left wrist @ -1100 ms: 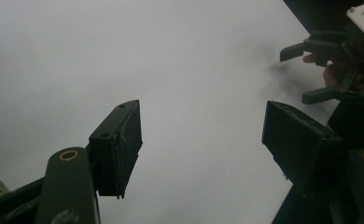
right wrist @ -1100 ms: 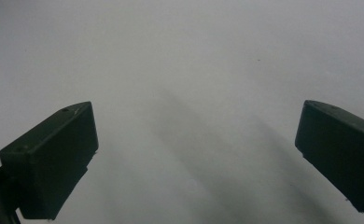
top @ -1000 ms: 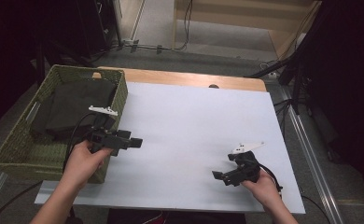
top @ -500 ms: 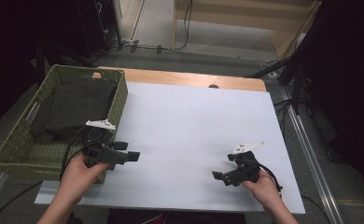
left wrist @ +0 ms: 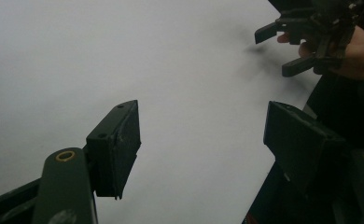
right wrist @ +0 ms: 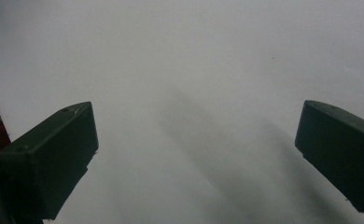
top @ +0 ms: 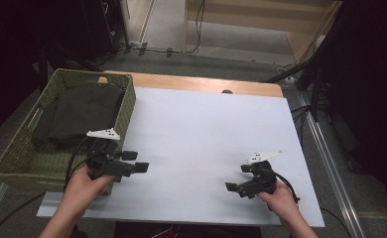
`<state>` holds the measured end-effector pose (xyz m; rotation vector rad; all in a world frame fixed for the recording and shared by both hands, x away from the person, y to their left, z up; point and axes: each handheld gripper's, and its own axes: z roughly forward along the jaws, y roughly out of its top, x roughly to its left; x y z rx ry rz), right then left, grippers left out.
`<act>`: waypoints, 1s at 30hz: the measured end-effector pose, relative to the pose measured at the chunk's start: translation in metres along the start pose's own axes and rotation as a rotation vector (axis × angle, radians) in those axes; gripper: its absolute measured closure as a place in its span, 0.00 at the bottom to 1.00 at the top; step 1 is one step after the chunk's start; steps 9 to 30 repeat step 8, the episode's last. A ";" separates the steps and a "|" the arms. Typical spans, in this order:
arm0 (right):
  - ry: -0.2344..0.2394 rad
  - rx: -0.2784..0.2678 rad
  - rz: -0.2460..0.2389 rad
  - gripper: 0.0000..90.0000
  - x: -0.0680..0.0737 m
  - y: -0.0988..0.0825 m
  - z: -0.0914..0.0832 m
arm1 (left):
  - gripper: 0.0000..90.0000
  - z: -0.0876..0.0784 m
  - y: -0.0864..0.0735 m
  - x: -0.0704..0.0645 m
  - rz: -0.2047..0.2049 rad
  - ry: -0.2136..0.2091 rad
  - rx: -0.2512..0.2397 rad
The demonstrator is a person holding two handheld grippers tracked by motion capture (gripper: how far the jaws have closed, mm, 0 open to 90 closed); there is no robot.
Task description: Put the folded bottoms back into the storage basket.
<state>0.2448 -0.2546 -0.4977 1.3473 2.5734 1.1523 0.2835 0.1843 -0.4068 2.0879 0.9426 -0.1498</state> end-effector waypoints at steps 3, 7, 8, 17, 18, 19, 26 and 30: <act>-0.004 0.002 -0.003 0.00 0.000 0.000 0.000 | 0.31 0.000 0.000 0.000 0.003 0.003 0.001; -0.012 0.011 -0.011 0.00 0.000 0.000 0.001 | 0.31 0.000 0.000 -0.001 0.008 0.010 -0.002; -0.014 0.011 -0.014 0.00 0.000 0.000 0.001 | 0.31 0.001 -0.001 -0.002 0.014 0.024 0.001; -0.014 0.011 -0.014 0.00 0.000 0.000 0.001 | 0.31 0.001 -0.001 -0.002 0.014 0.024 0.001; -0.014 0.011 -0.014 0.00 0.000 0.000 0.001 | 0.31 0.001 -0.001 -0.002 0.014 0.024 0.001; -0.014 0.011 -0.014 0.00 0.000 0.000 0.001 | 0.31 0.001 -0.001 -0.002 0.014 0.024 0.001; -0.014 0.011 -0.014 0.00 0.000 0.000 0.001 | 0.31 0.001 -0.001 -0.002 0.014 0.024 0.001; -0.014 0.011 -0.014 0.00 0.000 0.000 0.001 | 0.31 0.001 -0.001 -0.002 0.014 0.024 0.001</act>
